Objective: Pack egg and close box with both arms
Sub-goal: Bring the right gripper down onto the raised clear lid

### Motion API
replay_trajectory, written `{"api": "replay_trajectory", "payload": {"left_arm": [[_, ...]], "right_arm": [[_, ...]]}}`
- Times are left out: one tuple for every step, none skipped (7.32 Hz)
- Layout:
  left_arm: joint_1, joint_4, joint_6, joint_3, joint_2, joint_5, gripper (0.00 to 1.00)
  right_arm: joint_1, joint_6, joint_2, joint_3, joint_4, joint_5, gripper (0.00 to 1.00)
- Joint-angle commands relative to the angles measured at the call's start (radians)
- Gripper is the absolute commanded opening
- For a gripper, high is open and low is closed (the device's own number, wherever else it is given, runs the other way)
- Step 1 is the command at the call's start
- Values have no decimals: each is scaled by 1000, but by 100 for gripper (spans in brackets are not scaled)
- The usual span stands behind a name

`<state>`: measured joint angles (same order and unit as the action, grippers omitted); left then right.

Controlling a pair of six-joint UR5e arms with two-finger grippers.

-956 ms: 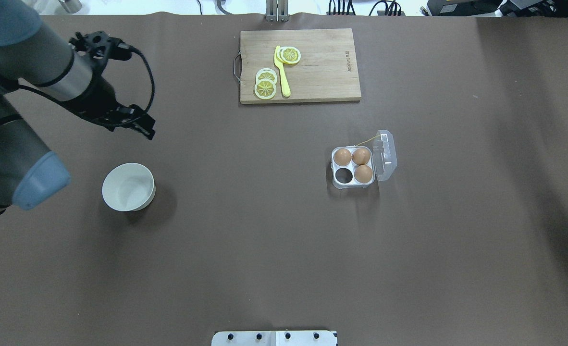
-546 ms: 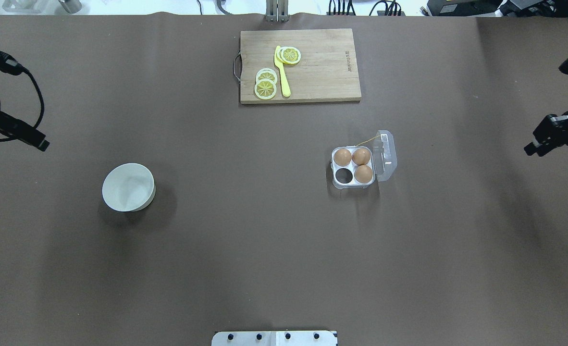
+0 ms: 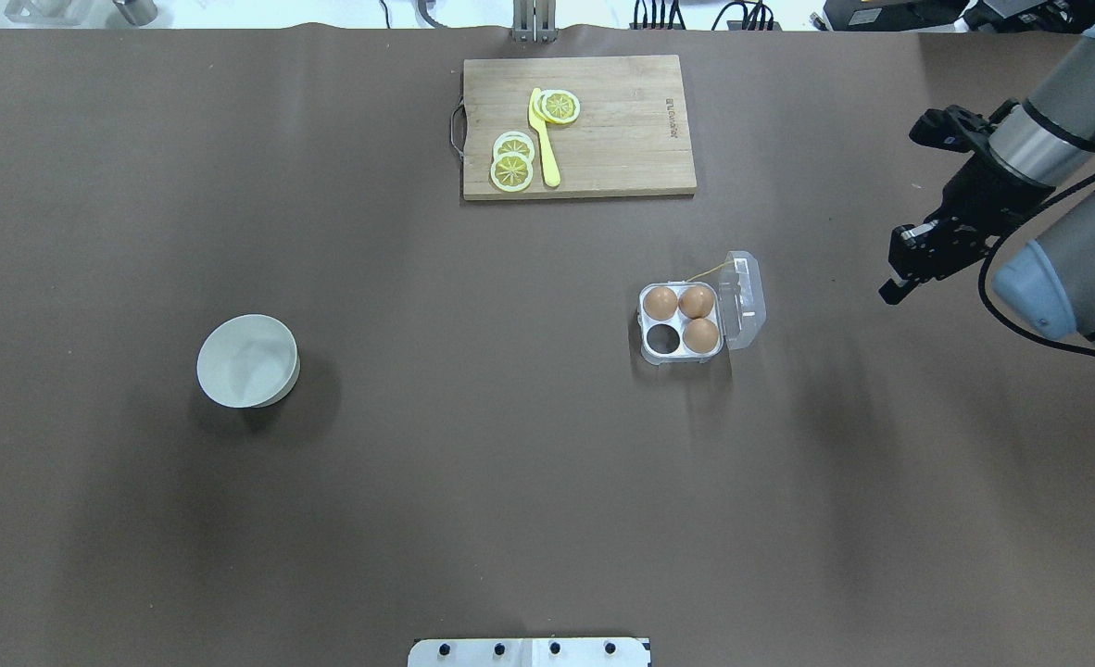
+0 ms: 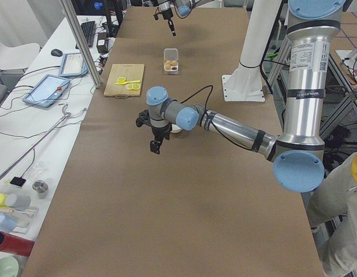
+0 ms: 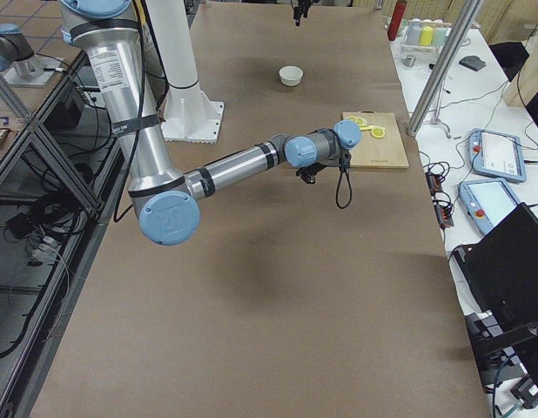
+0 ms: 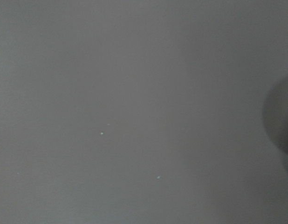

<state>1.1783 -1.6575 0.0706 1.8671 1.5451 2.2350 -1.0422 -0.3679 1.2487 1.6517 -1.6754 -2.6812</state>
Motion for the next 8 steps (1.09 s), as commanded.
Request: {"api": "replay_trajectory", "payload": {"left_arm": [[24, -65, -52, -48, -43, 0, 97], [26, -99, -52, -61, -62, 0, 97], [27, -128, -52, -74, -77, 0, 97], [27, -152, -54, -72, -100, 0, 97], [27, -186, -54, -72, -121, 0, 97], [27, -191, -54, -71, -129, 2, 97], [27, -199, -54, -71, -135, 2, 97], [29, -214, -54, -71, -143, 2, 97]], "right_arm": [[42, -49, -78, -53, 0, -14, 0], [45, -48, -93, -75, 0, -34, 0], [45, -49, -133, -122, 0, -39, 0], [45, -49, -155, -153, 2, -40, 0], [45, -48, -181, -180, 2, -42, 0], [45, -49, -196, -196, 2, -42, 0], [45, -49, -224, -220, 2, -42, 0], [47, -49, -247, -248, 2, -49, 0]]}}
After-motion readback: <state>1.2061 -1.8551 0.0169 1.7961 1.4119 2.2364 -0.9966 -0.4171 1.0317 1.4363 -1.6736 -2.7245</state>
